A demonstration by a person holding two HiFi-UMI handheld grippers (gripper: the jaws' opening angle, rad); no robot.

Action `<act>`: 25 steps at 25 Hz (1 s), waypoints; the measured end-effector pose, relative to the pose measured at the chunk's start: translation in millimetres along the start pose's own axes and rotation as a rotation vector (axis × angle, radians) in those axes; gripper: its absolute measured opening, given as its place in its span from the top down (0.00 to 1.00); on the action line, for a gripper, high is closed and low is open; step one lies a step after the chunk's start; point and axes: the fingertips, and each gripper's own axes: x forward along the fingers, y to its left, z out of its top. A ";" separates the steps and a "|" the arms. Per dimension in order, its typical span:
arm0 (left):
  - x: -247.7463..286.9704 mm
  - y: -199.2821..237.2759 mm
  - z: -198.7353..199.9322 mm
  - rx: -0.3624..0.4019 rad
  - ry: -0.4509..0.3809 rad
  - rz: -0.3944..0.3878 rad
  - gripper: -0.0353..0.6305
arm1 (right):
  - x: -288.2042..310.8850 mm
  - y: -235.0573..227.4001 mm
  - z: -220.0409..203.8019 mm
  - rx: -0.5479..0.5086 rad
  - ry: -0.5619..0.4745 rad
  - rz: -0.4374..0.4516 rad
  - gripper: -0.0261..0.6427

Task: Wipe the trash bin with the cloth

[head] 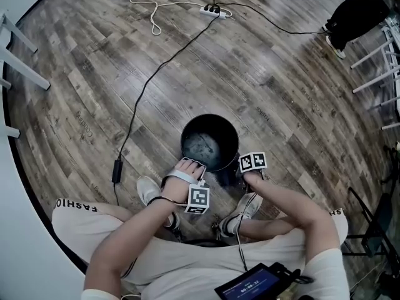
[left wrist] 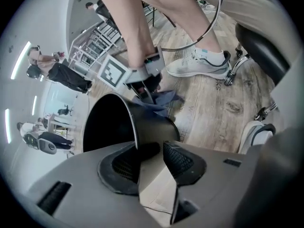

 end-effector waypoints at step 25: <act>-1.3 -2.2 -9.3 0.115 0.013 0.007 0.76 | -77.3 88.6 -0.1 -0.064 0.001 0.087 0.85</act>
